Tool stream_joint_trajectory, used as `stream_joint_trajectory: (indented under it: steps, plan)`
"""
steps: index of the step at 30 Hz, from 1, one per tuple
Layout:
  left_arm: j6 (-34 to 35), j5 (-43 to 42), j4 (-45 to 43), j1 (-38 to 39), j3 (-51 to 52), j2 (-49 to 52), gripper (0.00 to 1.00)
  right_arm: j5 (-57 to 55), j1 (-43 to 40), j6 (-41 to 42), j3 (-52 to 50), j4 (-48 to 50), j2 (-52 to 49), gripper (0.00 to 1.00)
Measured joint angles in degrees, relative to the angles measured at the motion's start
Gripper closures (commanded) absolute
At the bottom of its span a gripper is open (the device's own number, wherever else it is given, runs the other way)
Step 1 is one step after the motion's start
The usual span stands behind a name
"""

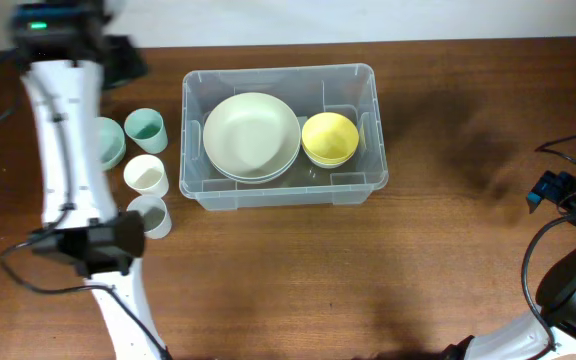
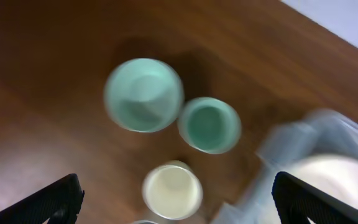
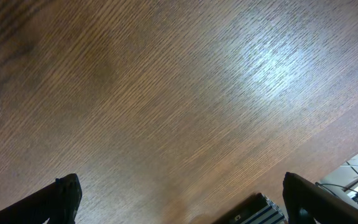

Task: Pack container
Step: 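Move the left gripper to the mint green bowl at the back left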

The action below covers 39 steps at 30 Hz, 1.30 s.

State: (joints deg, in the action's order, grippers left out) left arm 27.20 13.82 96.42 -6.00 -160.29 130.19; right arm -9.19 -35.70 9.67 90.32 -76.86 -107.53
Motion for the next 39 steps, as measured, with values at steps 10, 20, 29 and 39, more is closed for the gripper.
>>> stream_joint_trajectory:
  steps: [10, 20, 29, 39]
  plan:
    - [2.5, -3.2, -2.2, -12.3, 14.7, 0.0, 0.01, 0.0, 0.0, 0.0, 0.0, 0.0, 0.0, 0.01]
    - [2.7, -6.3, -19.8, -13.9, 39.1, 0.0, 0.01, 0.0, 0.0, 0.0, 0.0, 0.0, 0.0, 0.01]
    - [3.8, -8.1, -26.8, -13.9, 45.1, 0.0, 0.01, 0.0, 0.0, 0.0, 0.0, 0.0, 0.0, 0.01]
    - [7.4, -8.3, -28.2, -14.4, 45.3, 0.4, 0.01, 0.0, 0.0, 0.0, 0.0, 0.0, 0.0, 0.01]
